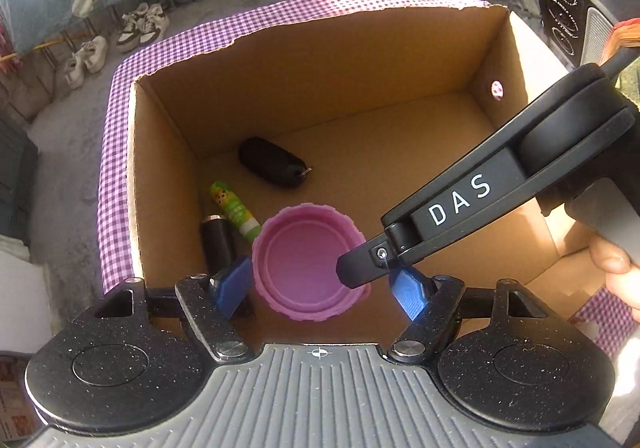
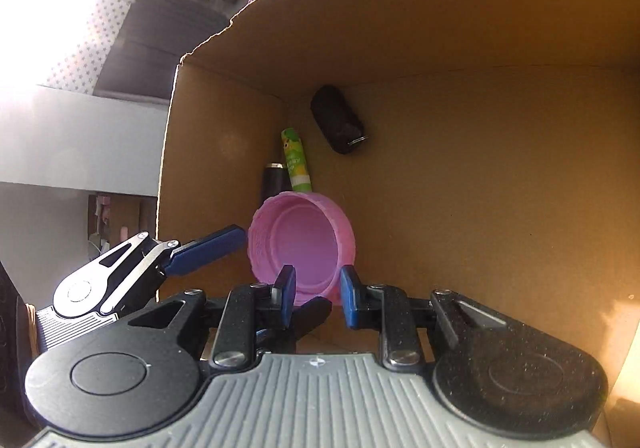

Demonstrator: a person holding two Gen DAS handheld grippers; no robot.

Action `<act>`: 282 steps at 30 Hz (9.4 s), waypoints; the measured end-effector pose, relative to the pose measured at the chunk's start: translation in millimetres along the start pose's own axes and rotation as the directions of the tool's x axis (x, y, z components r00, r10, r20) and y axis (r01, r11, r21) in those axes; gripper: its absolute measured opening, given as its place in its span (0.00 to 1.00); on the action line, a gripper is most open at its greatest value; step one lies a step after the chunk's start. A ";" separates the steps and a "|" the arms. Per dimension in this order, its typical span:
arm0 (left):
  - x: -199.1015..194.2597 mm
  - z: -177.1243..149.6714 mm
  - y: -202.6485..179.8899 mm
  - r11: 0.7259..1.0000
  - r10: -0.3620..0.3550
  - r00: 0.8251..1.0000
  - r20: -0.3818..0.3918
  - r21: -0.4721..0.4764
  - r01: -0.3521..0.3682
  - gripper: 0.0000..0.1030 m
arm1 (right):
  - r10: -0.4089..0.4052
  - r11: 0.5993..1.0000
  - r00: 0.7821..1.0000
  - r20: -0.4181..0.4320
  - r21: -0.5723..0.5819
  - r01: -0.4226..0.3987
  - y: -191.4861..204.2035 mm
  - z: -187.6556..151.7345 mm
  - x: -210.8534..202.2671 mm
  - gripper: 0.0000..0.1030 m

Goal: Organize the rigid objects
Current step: 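Carry the pink lid into the box and open the left tool, then move the left tool to the black electrical tape roll, then close the left tool on the tape roll and lift it, then lower the tape roll into the box and open the left tool, then withdraw the open left tool from the box, then reach the left tool to the green dropper bottle, then close the left tool around the green dropper bottle and lift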

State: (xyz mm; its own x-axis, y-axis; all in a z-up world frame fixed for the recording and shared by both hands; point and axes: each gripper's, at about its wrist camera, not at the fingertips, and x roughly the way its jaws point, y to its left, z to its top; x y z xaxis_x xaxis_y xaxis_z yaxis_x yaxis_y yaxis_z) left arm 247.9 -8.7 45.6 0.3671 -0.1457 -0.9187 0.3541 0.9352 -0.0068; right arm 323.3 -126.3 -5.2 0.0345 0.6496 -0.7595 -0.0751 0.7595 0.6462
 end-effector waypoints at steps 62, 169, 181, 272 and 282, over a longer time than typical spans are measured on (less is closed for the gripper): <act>14.0 -155.8 -109.4 0.989 -0.036 0.971 0.238 0.149 0.000 0.75 | -0.154 0.973 0.856 0.493 -0.074 0.217 -42.3 -247.5 -24.7 0.38; -103.8 -25.1 -7.0 0.989 -0.149 0.945 0.290 0.023 0.149 0.95 | 0.216 0.973 0.789 0.575 -0.195 -0.124 -26.0 -106.8 -203.0 0.61; -113.7 -136.4 -41.5 0.979 -0.199 0.900 0.387 0.041 0.199 1.00 | 0.028 0.981 0.585 0.811 -0.136 0.141 -25.7 -286.5 -178.9 1.00; -21.4 -163.0 -147.8 0.948 -0.242 0.813 0.530 0.309 0.081 0.21 | -0.077 0.956 0.683 0.726 -0.142 0.258 -70.4 -260.5 -110.9 0.17; -12.2 -157.7 -153.0 0.947 -0.215 0.847 0.487 0.317 0.058 0.32 | -0.055 0.969 0.687 0.724 -0.128 0.212 -80.2 -259.5 -114.5 0.17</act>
State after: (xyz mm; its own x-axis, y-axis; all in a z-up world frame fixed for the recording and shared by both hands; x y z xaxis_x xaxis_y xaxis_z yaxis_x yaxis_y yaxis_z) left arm 53.6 -99.0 -4.4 0.6532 -0.4817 -0.5842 0.6294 0.7743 0.0653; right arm 66.8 -270.6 10.5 0.7498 0.4301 -0.5028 -0.1933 0.8691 0.4553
